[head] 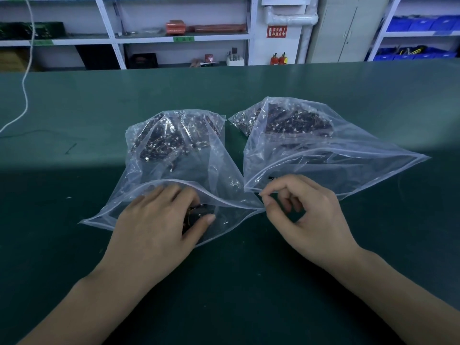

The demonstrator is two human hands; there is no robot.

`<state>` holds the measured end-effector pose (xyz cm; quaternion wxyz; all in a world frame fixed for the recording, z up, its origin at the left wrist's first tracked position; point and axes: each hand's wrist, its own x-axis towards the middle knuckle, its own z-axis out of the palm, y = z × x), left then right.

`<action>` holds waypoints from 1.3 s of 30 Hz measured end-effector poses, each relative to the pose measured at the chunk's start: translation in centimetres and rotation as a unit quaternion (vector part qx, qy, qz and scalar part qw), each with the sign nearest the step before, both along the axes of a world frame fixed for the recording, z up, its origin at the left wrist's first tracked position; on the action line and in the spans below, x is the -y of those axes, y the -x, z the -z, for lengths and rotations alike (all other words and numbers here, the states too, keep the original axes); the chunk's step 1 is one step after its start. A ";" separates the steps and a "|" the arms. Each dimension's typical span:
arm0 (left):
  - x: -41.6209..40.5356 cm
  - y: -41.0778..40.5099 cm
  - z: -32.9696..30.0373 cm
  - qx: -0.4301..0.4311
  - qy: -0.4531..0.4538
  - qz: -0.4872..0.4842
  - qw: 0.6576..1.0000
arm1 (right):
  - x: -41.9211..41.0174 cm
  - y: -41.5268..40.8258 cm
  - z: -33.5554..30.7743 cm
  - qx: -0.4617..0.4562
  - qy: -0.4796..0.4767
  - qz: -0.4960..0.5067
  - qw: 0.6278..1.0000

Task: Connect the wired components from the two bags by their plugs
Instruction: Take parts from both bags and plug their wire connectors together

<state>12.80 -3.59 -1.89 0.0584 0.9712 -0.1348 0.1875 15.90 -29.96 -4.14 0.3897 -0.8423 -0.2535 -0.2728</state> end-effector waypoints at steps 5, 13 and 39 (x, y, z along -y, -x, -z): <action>-0.2 -0.1 0.1 -0.009 -0.041 -0.014 0.999 | -0.3 0.2 0.1 -0.013 -0.005 -0.009 1.000; -1.0 -0.6 0.4 0.053 -0.002 0.007 0.999 | -0.4 0.4 0.0 -0.011 -0.015 -0.021 1.000; 1.9 0.8 1.3 0.092 0.276 0.230 0.929 | -0.7 0.1 0.3 0.057 0.062 -0.097 0.992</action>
